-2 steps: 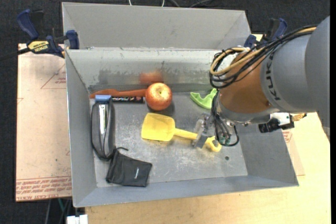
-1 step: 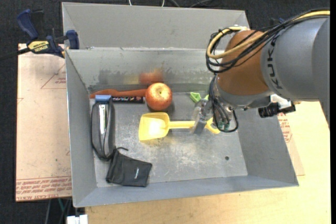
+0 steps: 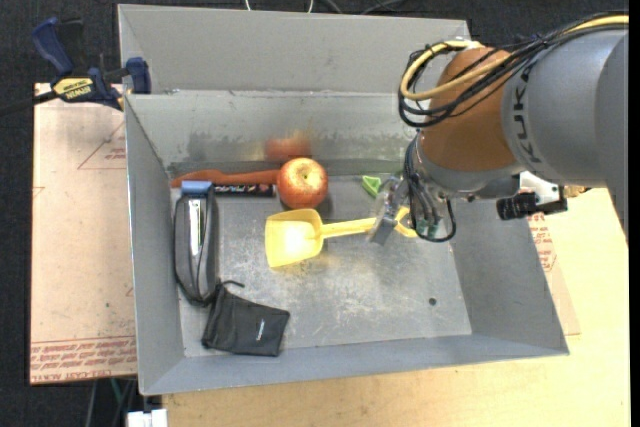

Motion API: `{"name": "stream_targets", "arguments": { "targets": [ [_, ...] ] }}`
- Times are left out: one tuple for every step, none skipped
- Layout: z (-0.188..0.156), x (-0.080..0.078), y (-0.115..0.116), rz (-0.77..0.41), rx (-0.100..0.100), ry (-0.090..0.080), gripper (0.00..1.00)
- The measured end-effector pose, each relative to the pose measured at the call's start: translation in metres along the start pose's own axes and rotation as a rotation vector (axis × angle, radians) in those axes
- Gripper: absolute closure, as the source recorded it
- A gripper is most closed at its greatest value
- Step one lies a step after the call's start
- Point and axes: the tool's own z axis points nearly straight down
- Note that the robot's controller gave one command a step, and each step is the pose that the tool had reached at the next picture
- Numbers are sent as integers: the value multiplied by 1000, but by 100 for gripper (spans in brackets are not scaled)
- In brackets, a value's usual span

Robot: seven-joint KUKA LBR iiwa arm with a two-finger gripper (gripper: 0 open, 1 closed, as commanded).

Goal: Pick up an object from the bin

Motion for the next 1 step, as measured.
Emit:
{"name": "stream_targets", "arguments": {
  "targets": [
    [-30,12,1,33,8,19,100]
  ]
}}
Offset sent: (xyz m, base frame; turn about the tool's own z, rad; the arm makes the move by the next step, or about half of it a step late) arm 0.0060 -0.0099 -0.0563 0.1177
